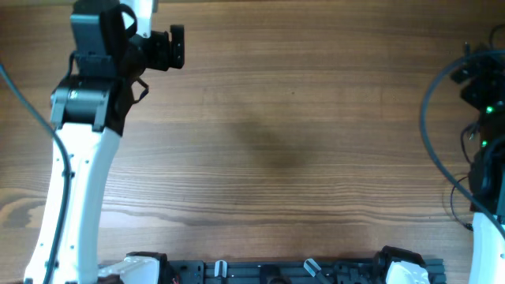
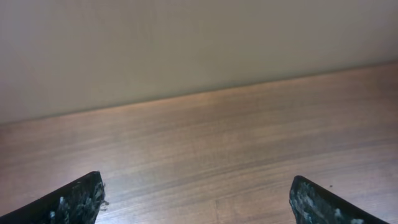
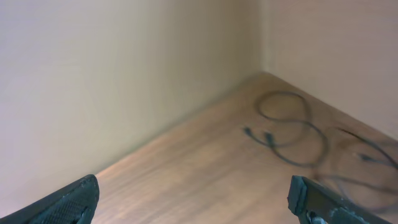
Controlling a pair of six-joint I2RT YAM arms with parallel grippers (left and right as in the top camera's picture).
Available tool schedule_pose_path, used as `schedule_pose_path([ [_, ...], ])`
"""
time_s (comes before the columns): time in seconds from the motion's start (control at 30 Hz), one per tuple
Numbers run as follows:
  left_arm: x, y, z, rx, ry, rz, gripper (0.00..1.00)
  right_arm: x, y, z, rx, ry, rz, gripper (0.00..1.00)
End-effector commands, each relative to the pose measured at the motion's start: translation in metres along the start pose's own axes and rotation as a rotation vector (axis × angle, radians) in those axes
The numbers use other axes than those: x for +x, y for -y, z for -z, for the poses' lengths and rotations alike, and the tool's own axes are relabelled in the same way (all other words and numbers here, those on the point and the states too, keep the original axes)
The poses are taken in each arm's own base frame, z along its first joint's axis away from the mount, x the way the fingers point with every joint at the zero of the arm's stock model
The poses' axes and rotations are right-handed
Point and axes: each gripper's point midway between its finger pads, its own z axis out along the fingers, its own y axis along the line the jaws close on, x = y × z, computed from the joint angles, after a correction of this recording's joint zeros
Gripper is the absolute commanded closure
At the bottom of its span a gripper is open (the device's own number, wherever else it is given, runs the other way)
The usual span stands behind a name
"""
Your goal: Untangle cables
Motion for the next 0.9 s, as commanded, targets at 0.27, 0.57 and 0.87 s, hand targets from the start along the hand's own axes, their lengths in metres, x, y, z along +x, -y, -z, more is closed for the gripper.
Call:
schedule_pose_path([
  [0.27, -0.054, -0.014, 0.043, -0.064, 0.231, 0.116, 0.04, -0.073, -0.098, 0.043, -0.266, 0.179, 0.133, 0.00],
  [0.57, -0.043, -0.004, 0.011, -0.006, 0.180, 0.134, 0.04, -0.014, -0.179, -0.014, -0.386, 0.035, 0.234, 0.00],
  [0.87, -0.014, 0.011, -0.047, 0.026, 0.069, 0.148, 0.07, 0.064, -0.211, -0.069, -0.347, -0.122, 0.322, 0.01],
])
